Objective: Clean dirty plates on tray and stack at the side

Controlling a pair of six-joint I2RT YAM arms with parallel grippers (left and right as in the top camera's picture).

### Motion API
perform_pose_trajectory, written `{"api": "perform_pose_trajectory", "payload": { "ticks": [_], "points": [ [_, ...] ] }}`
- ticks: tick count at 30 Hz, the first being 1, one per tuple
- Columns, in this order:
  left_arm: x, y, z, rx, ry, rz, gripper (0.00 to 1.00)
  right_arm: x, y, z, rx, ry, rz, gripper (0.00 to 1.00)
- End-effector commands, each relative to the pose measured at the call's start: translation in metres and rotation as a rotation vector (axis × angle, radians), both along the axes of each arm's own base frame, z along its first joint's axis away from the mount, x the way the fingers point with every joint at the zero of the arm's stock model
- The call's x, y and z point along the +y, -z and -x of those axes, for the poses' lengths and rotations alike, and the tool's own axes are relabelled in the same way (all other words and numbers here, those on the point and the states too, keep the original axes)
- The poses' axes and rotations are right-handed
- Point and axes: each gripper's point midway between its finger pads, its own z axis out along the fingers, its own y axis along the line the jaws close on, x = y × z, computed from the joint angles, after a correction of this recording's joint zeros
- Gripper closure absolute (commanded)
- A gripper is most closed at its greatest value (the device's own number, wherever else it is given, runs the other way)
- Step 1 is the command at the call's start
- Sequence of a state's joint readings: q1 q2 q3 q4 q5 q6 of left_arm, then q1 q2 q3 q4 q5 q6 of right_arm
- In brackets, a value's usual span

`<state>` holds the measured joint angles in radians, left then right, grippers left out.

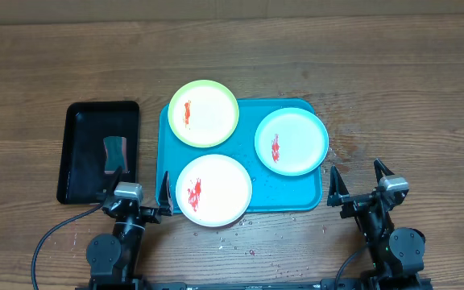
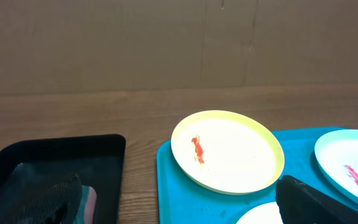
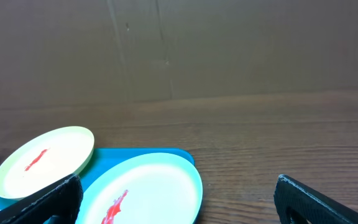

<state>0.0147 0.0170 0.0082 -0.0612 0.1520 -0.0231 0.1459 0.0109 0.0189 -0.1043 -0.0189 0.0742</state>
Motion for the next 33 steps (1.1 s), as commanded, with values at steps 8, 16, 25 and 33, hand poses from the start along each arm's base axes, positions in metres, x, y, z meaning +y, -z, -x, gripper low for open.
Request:
{"api": "perform_pose_trajectory", "payload": {
  "ticks": [8, 16, 25, 33],
  "points": [
    [0.002, 0.001, 0.0, -0.002, -0.01, -0.017, 0.0, 0.001, -0.002, 0.0, -0.012, -0.006, -0.003, 0.0],
    [0.002, 0.001, 0.0, -0.006, -0.008, -0.045, 0.0, 0.001, -0.002, 0.0, -0.015, -0.006, -0.003, 0.0],
    [0.002, -0.05, 0.006, -0.114, -0.007, -0.047, 0.0, 0.015, -0.047, 0.012, -0.085, -0.096, -0.016, 0.0],
    [0.001, -0.127, 0.019, -0.042, -0.005, -0.046, 0.0, 0.014, -0.113, 0.019, -0.036, -0.096, -0.01, 0.0]
  ]
}}
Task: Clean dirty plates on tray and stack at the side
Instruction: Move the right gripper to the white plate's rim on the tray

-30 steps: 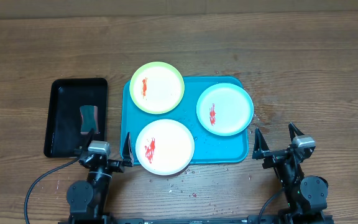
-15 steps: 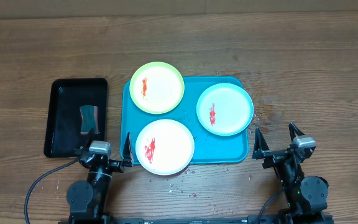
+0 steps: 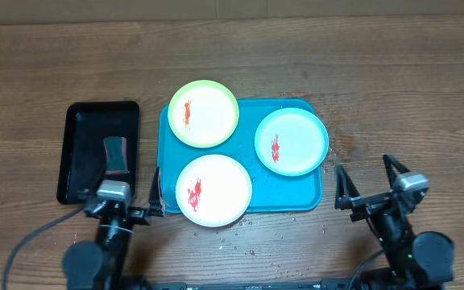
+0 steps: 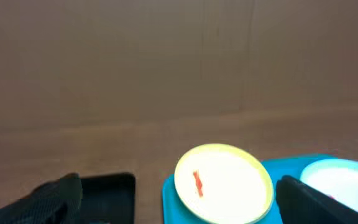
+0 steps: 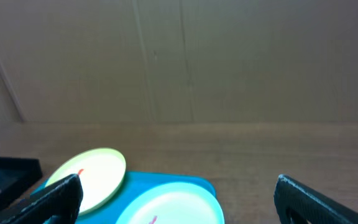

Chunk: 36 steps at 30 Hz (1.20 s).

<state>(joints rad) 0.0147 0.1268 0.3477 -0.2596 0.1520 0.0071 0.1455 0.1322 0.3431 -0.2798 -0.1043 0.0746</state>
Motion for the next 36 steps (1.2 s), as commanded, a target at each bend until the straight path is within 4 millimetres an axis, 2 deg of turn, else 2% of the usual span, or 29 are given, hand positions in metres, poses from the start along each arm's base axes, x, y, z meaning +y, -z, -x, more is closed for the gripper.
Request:
{"api": "perform_pose_trajectory", "payload": {
  "ticks": [1, 4, 8, 12, 16, 18, 21, 27, 30, 36],
  "points": [
    [0.001, -0.051, 0.001, 0.028, -0.006, -0.015, 0.0, 0.003, -0.036, -0.002, 0.023, -0.011, 0.001, 0.0],
    [0.002, -0.076, -0.005, 0.121, -0.006, -0.014, 0.0, 0.006, -0.053, -0.01, 0.108, -0.024, 0.013, 0.0],
    [0.002, -0.096, -0.016, 0.259, -0.004, -0.013, 0.0, 0.011, -0.066, -0.025, 0.233, -0.041, 0.027, 0.0],
    [0.002, -0.105, -0.031, 0.446, 0.006, -0.038, 0.0, 0.015, -0.068, -0.043, 0.403, -0.048, 0.048, 0.0],
    [0.002, -0.104, -0.042, 0.617, 0.016, -0.04, 0.0, 0.025, -0.061, -0.056, 0.568, -0.088, 0.056, 0.0],
    [0.0, -0.096, -0.051, 0.727, 0.027, -0.032, 0.0, 0.035, -0.05, -0.068, 0.699, -0.134, 0.051, 0.0],
    [-0.001, -0.081, -0.063, 0.801, 0.035, -0.027, 0.0, 0.041, -0.037, -0.078, 0.759, -0.158, 0.045, 0.0],
    [-0.006, -0.048, -0.083, 0.932, 0.041, 0.046, 0.0, 0.077, -0.015, -0.087, 0.861, -0.36, -0.045, 0.0],
    [-0.007, -0.034, -0.089, 0.986, 0.043, 0.053, 0.0, 0.083, -0.003, -0.093, 0.904, -0.386, -0.063, 0.01],
    [-0.006, -0.013, -0.099, 1.06, 0.041, 0.053, 0.0, 0.084, 0.021, -0.099, 1.018, -0.344, -0.112, 0.18]
  ]
}}
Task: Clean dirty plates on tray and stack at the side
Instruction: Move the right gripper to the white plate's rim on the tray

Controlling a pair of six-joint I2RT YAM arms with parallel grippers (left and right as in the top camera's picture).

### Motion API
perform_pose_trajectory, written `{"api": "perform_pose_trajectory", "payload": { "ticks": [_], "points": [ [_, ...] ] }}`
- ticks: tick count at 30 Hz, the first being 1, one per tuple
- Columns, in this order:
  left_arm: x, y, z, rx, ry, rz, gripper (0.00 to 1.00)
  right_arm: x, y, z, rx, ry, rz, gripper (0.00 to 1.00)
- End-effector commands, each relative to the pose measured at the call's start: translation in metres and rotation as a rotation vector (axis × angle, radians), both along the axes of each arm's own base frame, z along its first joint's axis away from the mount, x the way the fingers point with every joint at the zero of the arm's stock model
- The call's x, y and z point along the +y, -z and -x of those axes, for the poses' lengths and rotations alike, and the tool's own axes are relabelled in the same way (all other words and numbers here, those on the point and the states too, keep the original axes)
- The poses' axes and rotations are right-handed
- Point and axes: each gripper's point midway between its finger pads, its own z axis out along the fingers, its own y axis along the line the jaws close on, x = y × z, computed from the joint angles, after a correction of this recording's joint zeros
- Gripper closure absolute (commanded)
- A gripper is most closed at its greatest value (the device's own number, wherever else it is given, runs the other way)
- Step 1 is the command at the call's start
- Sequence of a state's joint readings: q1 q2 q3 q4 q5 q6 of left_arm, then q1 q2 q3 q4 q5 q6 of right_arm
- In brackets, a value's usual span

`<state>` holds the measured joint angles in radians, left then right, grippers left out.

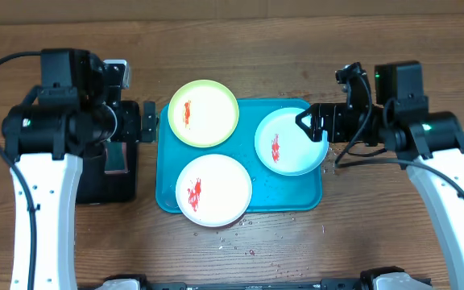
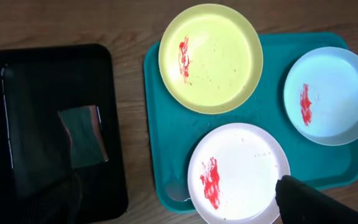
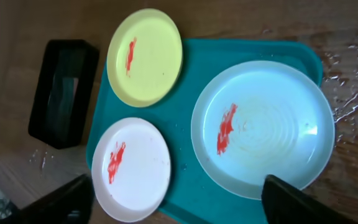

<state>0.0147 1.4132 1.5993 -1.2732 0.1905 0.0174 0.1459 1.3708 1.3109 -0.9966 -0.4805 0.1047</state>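
Observation:
A teal tray (image 1: pixel 244 109) holds three plates, each smeared with red: a yellow-green plate (image 1: pixel 204 113) at the back left, a light blue plate (image 1: pixel 291 142) on the right and a white plate (image 1: pixel 213 190) at the front. My left gripper (image 1: pixel 138 122) hangs open high over the gap between the black tray and the teal tray. In its wrist view the left gripper (image 2: pixel 179 205) is empty. My right gripper (image 1: pixel 316 125) hangs open above the blue plate's right rim. In its wrist view the right gripper (image 3: pixel 179 202) holds nothing.
A black tray (image 1: pixel 103 185) left of the teal one holds a sponge (image 1: pixel 117 157), partly under my left arm. Water drops (image 1: pixel 338 151) lie on the wooden table right of the teal tray.
Both arms have gone from low at the table's front edge to high over the table. The wrist cameras faced the back wall and now look down on the plates. The plates lie as before.
Both arms first sat folded at the front edge with open grippers, level with the table. Then their wrist views showed more wall and less tray. Now both hang open over the trays, left near the sponge tray, right by the blue plate.

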Motion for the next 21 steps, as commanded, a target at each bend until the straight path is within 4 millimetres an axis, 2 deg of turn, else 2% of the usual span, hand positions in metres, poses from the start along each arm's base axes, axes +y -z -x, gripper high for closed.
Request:
{"api": "perform_pose_trajectory", "payload": {
  "ticks": [1, 5, 10, 14, 21],
  "points": [
    [-0.001, 0.004, -0.007, 0.022, 0.0, 0.014, 0.0, 0.008, -0.002, -0.003, 0.039, 0.021, -0.037, 0.2],
    [0.006, 0.017, -0.01, 0.066, -0.02, -0.02, 0.0, 0.017, 0.015, -0.005, 0.101, 0.077, 0.011, 0.27],
    [0.034, 0.034, -0.009, 0.145, -0.207, -0.112, 0.07, 0.049, 0.039, 0.005, 0.166, 0.088, 0.095, 0.3],
    [0.049, 0.034, -0.008, 0.151, -0.292, -0.169, 0.13, 0.077, 0.055, 0.014, 0.189, 0.032, 0.131, 0.31],
    [0.054, 0.034, -0.009, 0.142, -0.338, -0.18, 0.11, 0.109, 0.092, 0.033, 0.277, -0.012, 0.206, 0.37]
  ]
}}
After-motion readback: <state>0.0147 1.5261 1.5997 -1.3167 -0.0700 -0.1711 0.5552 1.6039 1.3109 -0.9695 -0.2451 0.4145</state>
